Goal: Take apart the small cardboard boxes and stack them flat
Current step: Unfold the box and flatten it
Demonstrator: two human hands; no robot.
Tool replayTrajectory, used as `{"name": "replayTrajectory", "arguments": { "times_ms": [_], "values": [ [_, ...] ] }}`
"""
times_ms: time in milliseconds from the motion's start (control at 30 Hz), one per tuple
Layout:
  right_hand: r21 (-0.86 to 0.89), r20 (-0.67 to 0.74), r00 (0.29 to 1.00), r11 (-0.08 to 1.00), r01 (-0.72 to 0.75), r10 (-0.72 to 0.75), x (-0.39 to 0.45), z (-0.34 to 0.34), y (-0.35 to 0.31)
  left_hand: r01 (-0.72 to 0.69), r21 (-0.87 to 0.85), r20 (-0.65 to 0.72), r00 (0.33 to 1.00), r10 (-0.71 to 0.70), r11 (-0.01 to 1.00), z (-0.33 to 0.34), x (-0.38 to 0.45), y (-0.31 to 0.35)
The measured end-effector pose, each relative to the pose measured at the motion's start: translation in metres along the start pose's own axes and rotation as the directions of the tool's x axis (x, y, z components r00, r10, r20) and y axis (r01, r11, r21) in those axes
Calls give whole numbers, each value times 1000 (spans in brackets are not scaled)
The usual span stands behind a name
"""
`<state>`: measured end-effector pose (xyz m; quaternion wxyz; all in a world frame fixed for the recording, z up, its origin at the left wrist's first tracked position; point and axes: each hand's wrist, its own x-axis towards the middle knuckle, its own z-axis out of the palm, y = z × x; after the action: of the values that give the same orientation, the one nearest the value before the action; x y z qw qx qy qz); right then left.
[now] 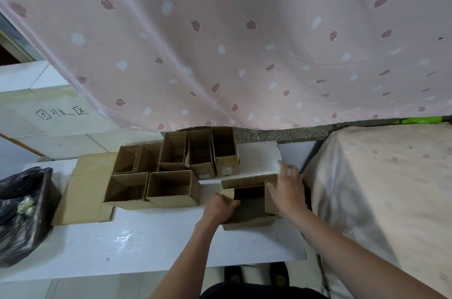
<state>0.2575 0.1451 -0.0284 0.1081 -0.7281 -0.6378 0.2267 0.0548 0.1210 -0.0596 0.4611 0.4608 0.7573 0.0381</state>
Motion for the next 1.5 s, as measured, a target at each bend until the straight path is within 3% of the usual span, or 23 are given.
{"name": "replayTrajectory", "arguments": {
  "times_ms": [67,167,300,433,600,733,900,1000,1133,1200,1300,1433,1500],
  "values": [
    [90,134,963,965,-248,235,-4,8,9,4,29,5,1000,-4,1000,5,2,0],
    [45,460,861,963,-264,215,-7,20,12,-8,54,-26,1000,9,999,9,4,4],
    [10,437,873,969,-246,217,1,24,5,-44,-19,15,999,44,999,9,1,9],
    [157,409,873,922,-354,266,12,19,8,26,-166,166,986,2,986,-9,-8,2],
    [370,397,892,852,-371,216,20,3,22,207,-528,318,947,-34,824,-30,-12,-20],
    [440,533,815,748,-497,228,23,-4,22,190,-557,315,949,-6,809,-34,-9,-28],
    [457,486,833,734,-501,266,27,-1,19,36,-396,278,957,83,918,-35,-8,-21],
    [514,485,801,627,-585,350,32,-3,22,-132,-180,298,937,182,975,-33,-6,-18],
    [583,501,747,467,-665,438,36,-2,26,-368,101,272,904,330,924,-27,-3,-13],
    [592,419,766,493,-637,487,35,7,32,-435,153,272,882,386,887,-18,-2,-12],
    [550,311,767,551,-627,561,26,19,40,-482,259,227,873,432,837,-3,0,-17],
    [558,422,680,419,-716,600,12,40,53,-461,358,236,886,399,812,23,6,-29],
    [504,452,650,426,-751,611,2,50,61,-438,411,257,897,359,800,35,8,-36]
  ]
}}
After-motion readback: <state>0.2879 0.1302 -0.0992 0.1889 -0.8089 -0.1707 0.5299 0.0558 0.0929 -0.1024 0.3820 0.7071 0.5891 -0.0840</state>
